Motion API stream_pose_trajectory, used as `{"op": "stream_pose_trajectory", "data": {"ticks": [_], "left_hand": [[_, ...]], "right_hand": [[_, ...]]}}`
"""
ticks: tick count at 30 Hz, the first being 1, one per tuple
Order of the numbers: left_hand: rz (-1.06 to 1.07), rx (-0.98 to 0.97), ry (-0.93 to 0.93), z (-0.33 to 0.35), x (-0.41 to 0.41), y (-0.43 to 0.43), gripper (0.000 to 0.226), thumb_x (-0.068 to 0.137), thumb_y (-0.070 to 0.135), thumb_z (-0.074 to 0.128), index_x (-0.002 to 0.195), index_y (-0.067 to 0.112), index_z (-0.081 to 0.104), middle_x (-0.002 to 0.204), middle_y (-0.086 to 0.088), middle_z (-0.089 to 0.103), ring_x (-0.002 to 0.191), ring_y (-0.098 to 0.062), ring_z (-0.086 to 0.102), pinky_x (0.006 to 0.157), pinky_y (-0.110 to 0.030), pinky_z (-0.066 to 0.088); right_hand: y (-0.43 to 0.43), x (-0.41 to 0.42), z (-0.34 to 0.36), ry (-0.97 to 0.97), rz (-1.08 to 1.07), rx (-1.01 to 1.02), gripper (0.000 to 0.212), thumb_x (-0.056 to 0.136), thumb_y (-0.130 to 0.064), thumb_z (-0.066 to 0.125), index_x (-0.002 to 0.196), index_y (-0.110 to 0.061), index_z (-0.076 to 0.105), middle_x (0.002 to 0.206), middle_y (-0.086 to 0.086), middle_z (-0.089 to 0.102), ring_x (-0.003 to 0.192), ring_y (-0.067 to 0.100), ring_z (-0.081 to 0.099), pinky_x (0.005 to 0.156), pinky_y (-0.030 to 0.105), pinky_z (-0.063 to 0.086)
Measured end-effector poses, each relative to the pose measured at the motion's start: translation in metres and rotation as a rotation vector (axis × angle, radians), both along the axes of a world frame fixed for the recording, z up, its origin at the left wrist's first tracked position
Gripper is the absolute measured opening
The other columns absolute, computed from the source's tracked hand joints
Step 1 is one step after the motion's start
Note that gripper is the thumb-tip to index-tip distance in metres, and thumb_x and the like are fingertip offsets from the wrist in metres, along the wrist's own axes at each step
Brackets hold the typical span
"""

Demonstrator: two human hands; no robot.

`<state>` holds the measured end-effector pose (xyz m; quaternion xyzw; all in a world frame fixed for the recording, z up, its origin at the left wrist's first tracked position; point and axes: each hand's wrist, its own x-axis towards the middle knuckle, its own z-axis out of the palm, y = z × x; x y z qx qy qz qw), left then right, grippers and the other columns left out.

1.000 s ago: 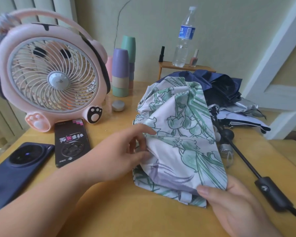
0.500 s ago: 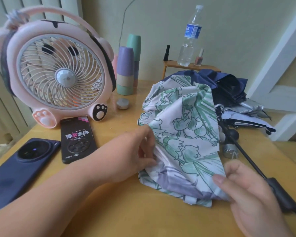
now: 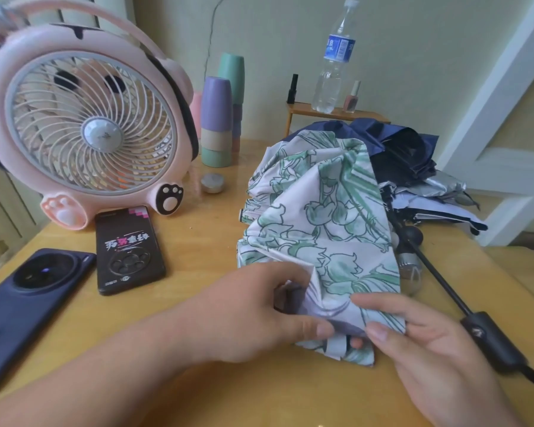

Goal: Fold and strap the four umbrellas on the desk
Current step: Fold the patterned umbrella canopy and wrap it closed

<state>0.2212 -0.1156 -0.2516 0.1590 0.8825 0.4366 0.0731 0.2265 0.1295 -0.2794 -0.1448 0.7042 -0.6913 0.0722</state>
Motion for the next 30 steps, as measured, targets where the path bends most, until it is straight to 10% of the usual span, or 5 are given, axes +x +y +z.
{"op": "stream_pose_trajectory", "data": {"ticks": [8,12,17,22,30], "left_hand": [[0.030,0.397,-0.116,0.001,-0.005,-0.004,0.023,0.084,0.014,0.083,0.075,0.016,0.061,0.064,0.004,0.063,0.059,-0.013,0.050,0.056,-0.026,0.044],[-0.037,0.529,-0.071,0.002,-0.007,-0.010,0.026,0.080,0.010,0.080,0.081,0.015,0.054,0.082,-0.003,0.071,0.073,-0.016,0.059,0.065,-0.026,0.048],[0.194,0.506,-0.075,-0.005,-0.013,-0.008,0.038,0.072,0.039,0.082,0.088,0.018,0.054,0.081,-0.002,0.073,0.077,-0.023,0.065,0.081,-0.047,0.050],[0.328,0.623,-0.108,-0.006,-0.013,0.006,0.044,0.079,0.000,0.083,0.087,0.013,0.043,0.068,-0.006,0.069,0.056,-0.022,0.064,0.055,-0.033,0.053],[0.443,1.204,-0.155,0.000,-0.028,0.006,0.046,0.082,-0.027,0.054,0.073,0.016,0.040,0.062,-0.005,0.048,0.050,-0.014,0.045,0.044,-0.018,0.042]], "right_hand": [[0.001,-0.007,0.004,-0.137,0.246,-0.584,0.044,0.080,-0.011,0.082,0.115,0.011,0.067,0.117,0.043,0.062,0.118,0.053,0.059,0.101,0.048,0.052],[0.003,-0.007,0.010,-0.123,-0.034,-0.389,0.065,0.041,-0.029,0.102,0.094,-0.002,0.079,0.105,0.034,0.071,0.101,0.043,0.072,0.083,0.042,0.061],[0.009,-0.015,0.002,-0.062,0.029,-0.477,0.042,0.064,-0.020,0.092,0.098,0.000,0.076,0.105,0.035,0.070,0.103,0.047,0.069,0.096,0.055,0.051],[0.012,-0.016,-0.006,-0.147,0.349,-0.666,0.025,0.097,0.010,0.053,0.119,0.021,0.055,0.123,0.050,0.051,0.121,0.059,0.051,0.111,0.060,0.034],[-0.002,-0.004,0.008,-0.099,-0.058,-0.349,0.067,0.037,-0.034,0.104,0.086,0.003,0.077,0.102,0.041,0.067,0.100,0.050,0.070,0.093,0.049,0.057]]}}
